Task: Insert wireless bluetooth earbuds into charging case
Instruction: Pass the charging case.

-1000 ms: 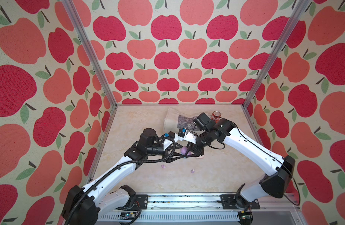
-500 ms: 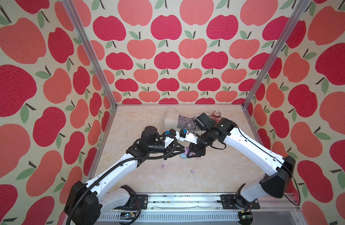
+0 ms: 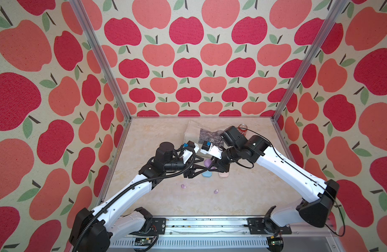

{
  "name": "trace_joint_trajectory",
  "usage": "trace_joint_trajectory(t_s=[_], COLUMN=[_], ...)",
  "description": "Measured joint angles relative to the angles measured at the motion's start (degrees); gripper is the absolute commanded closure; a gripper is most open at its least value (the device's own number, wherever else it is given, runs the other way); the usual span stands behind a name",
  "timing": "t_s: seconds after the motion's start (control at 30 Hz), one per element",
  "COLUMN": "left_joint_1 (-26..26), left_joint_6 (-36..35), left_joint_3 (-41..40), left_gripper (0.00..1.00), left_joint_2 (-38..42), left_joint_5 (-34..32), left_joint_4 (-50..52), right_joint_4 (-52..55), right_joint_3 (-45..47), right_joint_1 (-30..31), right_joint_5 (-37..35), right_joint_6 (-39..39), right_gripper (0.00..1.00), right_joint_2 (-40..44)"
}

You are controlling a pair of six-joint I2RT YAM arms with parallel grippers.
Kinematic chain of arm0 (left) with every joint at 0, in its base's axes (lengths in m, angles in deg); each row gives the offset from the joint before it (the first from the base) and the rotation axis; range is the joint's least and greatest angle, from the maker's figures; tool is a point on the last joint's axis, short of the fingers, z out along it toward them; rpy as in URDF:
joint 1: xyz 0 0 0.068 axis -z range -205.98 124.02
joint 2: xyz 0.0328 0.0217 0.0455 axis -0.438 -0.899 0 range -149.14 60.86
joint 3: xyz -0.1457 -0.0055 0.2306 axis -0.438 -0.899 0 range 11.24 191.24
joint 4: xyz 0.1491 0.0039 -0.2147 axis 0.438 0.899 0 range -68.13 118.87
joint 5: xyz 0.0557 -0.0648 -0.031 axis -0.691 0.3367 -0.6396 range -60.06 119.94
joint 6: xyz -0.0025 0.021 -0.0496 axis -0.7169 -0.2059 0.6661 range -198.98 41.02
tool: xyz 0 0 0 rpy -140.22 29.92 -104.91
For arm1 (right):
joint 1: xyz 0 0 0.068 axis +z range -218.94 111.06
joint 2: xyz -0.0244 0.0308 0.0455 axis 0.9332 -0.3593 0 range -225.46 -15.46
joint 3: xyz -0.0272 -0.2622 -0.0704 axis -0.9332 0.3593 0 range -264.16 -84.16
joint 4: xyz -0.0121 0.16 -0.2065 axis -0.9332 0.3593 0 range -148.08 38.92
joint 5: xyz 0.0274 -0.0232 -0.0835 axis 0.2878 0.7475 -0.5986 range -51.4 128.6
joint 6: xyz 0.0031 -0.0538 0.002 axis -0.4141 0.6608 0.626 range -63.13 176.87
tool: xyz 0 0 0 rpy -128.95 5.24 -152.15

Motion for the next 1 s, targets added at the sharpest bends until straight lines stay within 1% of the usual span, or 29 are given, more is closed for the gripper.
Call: trace_joint_trajectory(t_s=[0.17,0.33,0.47,0.6,0.73,0.9,1.0], left_joint_1=[-0.4,-0.4,-0.4,-0.3,0.3,0.9,0.9], left_joint_6=[9.7,18.8,24.0,26.4,27.1,27.9,29.7], left_joint_3=[0.0,0.9,1.7,1.9,3.5,4.7,4.9], left_gripper=[0.32,0.34,0.35,0.39,0.50,0.72,0.85], left_joint_2=[1.4,1.3,1.1,1.0,-0.3,-1.2,-1.5], left_joint_5=[-0.9,-0.8,-0.8,-1.1,-1.4,-2.1,-3.3], left_joint_4=[-0.1,-0.2,-1.2,-1.9,-1.9,-1.5,-0.7], right_joint_4=[-5.0,-8.3,-9.7,-10.1,-10.5,-10.9,-11.4], right_joint_3=[2.4,3.0,3.1,3.1,3.1,3.1,3.6], right_joint_1=[2.3,5.0,6.8,8.2,9.2,9.3,9.4], right_joint_5=[-5.9,-10.8,-13.2,-14.6,-15.4,-17.6,-20.0], right_joint_6=[0.0,0.5,1.2,1.9,2.0,2.1,2.6], right_gripper=[0.79,0.79,0.79,0.79,0.79,0.77,0.74], right_joint_2=[3.6,5.1,5.6,6.1,6.3,6.4,6.6])
